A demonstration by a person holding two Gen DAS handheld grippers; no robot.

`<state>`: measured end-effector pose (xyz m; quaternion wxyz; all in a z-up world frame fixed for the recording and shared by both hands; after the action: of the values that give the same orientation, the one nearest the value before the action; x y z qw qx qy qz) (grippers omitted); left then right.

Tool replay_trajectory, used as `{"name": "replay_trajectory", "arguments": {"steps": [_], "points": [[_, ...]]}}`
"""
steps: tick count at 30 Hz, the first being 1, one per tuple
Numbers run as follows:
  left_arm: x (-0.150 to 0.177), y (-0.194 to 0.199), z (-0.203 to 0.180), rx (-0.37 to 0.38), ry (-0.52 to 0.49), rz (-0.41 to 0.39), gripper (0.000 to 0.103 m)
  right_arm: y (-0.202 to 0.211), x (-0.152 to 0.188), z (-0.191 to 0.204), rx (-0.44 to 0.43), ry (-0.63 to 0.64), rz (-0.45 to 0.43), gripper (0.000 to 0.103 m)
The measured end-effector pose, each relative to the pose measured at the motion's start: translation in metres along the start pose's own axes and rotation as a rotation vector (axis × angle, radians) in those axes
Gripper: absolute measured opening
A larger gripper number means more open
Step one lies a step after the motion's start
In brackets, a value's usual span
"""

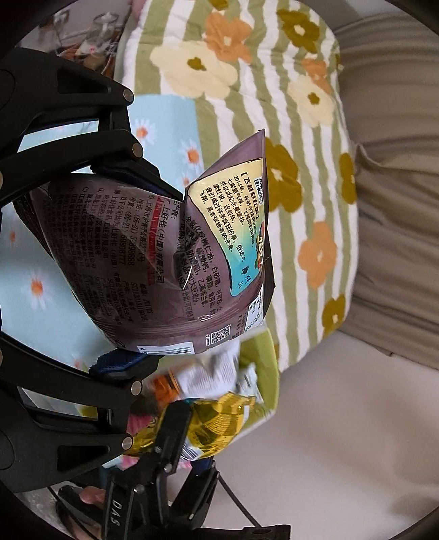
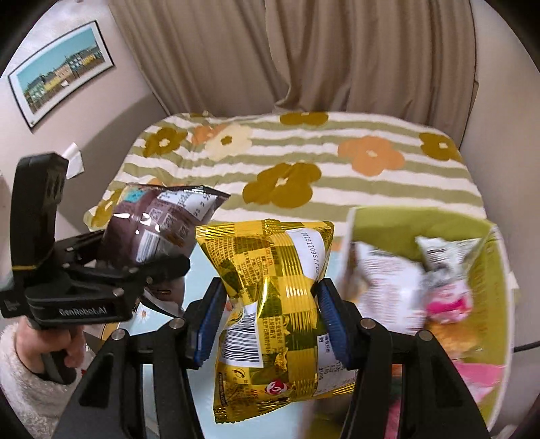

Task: Organize snacks
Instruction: 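Carry the brown and gold bags over the box and release both inside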

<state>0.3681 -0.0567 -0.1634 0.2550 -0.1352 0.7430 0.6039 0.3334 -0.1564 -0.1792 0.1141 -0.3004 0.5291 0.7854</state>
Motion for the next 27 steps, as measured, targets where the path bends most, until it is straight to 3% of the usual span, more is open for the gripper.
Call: {"name": "replay_trajectory", "arguments": {"steps": [8,15,19,22,27], "points": [[-0.004,-0.003,-0.119,0.033,0.005,-0.046,0.074,0.067,0.011,-0.076,0.013,0.027,-0.032,0.052],[0.007,-0.033,-0.192,0.042,-0.02,0.008,0.074,0.097,0.017,-0.134,0.045,-0.019,-0.061,0.052],[0.012,-0.055,-0.213,0.027,-0.041,0.067,0.078,0.102,0.021,-0.16,0.036,-0.082,-0.077,0.052],[0.017,-0.063,-0.219,0.022,-0.049,0.09,0.103,0.099,0.027,-0.173,0.034,-0.114,-0.067,0.052],[0.031,-0.063,-0.213,-0.01,-0.063,0.121,0.103,0.097,0.039,-0.185,0.013,-0.154,-0.044,0.052]]}}
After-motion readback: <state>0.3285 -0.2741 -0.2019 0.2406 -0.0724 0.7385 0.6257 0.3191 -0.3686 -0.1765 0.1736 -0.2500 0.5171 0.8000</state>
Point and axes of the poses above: each gripper's, at about its wrist camera, not at the fingertips, and y roughly against the way its jaws point, z to its left, x to its underside, the point moved 7 cm from there along -y, roughly the way its jaws point, and after that the axes turned 6 degrees about -x, right-handed, at the moved point
